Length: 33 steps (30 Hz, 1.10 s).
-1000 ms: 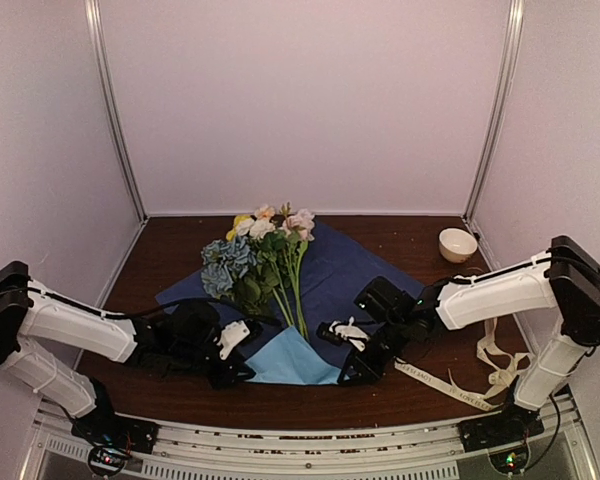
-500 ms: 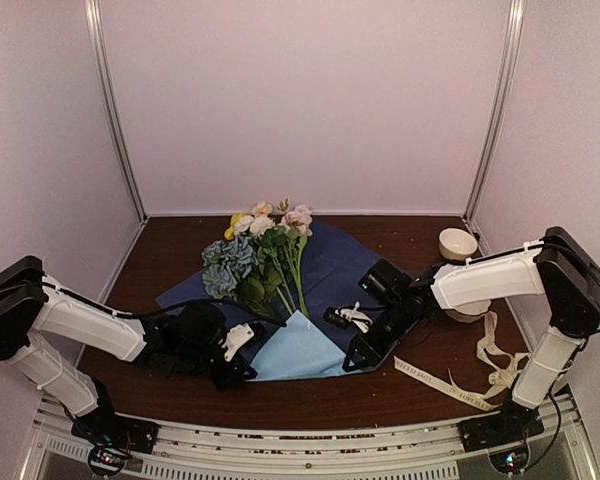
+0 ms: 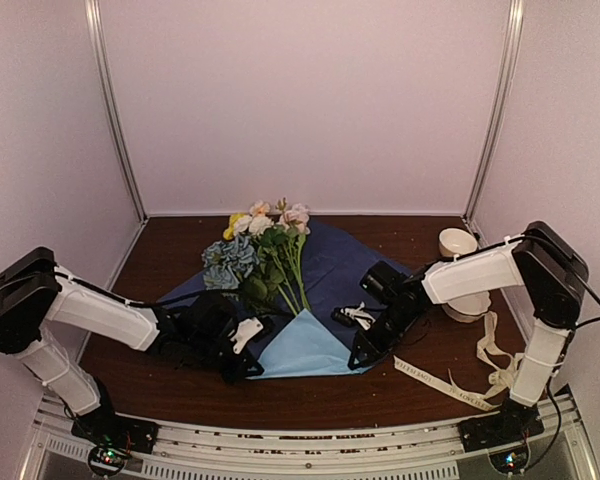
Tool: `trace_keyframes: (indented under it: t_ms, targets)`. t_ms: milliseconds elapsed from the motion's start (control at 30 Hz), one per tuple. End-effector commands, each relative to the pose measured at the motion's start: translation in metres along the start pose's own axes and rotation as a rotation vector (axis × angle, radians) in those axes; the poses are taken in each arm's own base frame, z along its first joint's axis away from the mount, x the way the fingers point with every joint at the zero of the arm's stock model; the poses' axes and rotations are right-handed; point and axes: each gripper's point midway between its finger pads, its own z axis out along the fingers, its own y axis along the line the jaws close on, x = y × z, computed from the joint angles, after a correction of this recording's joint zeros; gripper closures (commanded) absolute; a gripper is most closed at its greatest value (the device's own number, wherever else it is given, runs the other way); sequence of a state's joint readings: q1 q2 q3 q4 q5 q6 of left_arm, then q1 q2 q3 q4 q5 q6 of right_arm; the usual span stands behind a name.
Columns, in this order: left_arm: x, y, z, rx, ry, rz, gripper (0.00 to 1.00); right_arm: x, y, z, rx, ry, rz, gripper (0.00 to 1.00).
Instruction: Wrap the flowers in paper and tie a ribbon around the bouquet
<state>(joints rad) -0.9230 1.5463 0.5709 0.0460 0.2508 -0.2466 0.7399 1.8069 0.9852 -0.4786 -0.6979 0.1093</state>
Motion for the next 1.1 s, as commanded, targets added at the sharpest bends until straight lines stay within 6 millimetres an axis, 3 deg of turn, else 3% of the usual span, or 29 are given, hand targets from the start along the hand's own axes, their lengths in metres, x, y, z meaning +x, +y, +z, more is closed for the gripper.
trace_keyframes:
  t_ms: [0,167,267,367,467,567,633,800,900,1067]
  targets:
    - [0.053,0.015,0.008,-0.041,0.225,-0.093,1.0,0.02,-0.043,-0.008,0.215,0.06,0.087,1.0]
    - [0.051,0.013,0.011,-0.021,0.236,-0.086,1.0,0.004,-0.038,-0.034,0.28,-0.018,0.075,0.86]
    - [0.051,0.014,0.012,-0.021,0.247,-0.083,1.0,-0.012,-0.03,-0.065,0.347,-0.116,0.055,0.74]
    - [0.053,0.013,0.012,-0.015,0.249,-0.086,1.0,-0.023,-0.017,-0.096,0.435,-0.205,-0.009,0.69]
    - [0.052,0.013,0.012,-0.01,0.247,-0.084,1.0,-0.033,0.039,-0.096,0.298,-0.271,-0.159,0.7]
    - [0.051,0.013,0.013,0.003,0.248,-0.083,1.0,-0.047,0.115,-0.07,-0.092,-0.309,-0.28,0.89]
    - [0.051,0.013,0.014,0.011,0.248,-0.084,1.0,-0.056,0.134,-0.049,-0.26,-0.294,-0.26,1.0]
    - [0.052,0.014,0.015,0.023,0.253,-0.095,1.0,-0.071,0.102,0.005,-0.218,-0.192,-0.167,1.0]
    - [0.052,0.013,0.016,0.029,0.255,-0.098,1.0,-0.064,0.073,0.029,-0.154,-0.129,-0.109,1.0]
    - [0.054,0.017,0.017,0.038,0.26,-0.123,1.0,-0.035,0.015,0.035,0.029,-0.05,-0.013,1.0]
